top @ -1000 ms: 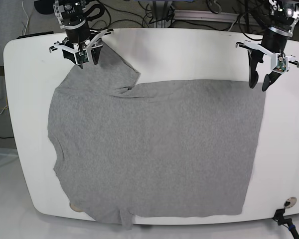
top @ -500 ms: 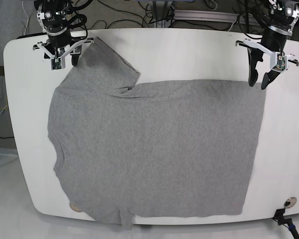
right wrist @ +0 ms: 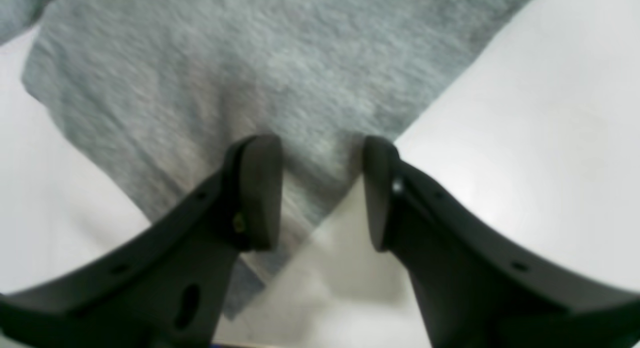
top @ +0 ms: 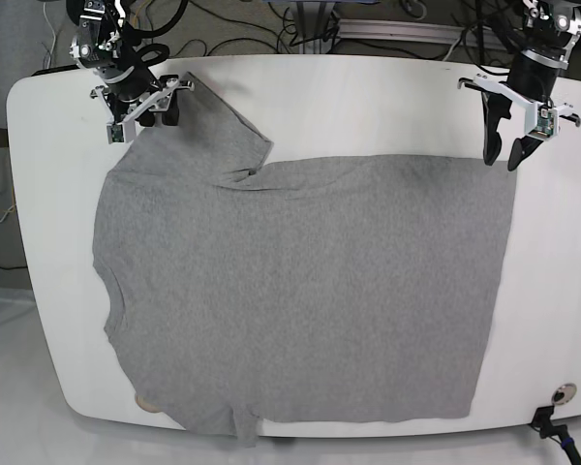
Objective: Fold the T-shirt properly
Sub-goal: 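Grasp the shirt's sleeve corner with the right gripper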
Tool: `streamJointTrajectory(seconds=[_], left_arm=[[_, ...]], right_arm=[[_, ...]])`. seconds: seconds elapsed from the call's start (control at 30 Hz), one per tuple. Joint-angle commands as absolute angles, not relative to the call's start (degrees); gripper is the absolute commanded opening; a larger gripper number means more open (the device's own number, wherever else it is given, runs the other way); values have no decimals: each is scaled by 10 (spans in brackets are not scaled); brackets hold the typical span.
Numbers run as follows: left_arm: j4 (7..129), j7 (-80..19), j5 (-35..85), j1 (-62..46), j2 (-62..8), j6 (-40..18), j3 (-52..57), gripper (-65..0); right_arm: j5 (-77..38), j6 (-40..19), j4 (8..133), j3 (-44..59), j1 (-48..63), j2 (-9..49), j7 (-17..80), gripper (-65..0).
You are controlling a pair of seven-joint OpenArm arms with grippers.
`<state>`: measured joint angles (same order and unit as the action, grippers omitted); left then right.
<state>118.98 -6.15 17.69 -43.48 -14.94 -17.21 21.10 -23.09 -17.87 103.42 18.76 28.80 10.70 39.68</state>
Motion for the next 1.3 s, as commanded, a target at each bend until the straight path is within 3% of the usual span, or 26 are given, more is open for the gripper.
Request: streamJointTrajectory(seconds=[0.0, 0.7, 0.93, 1.13, 1.27], left_arm=[[1200, -45, 184, -438, -155, -171, 215, -455], [1195, -49, 179, -433, -155, -167, 212, -438], [1193, -53, 181, -431, -157, -167, 212, -437], [1188, -55, 183, -427, -161, -161, 213, -432], [1185, -51, 183, -422, -161, -138, 213, -428]], right_arm=[[-239, -177, 1033, 183, 289, 111, 423, -386], [-248, -179, 1022, 171, 251, 114, 448, -399], [-272, -183, 1008, 172, 230, 111, 454, -505], [-320, -186, 1006, 172, 223, 111, 462, -542], [-336, -186, 1008, 170, 224, 110, 465, -602]])
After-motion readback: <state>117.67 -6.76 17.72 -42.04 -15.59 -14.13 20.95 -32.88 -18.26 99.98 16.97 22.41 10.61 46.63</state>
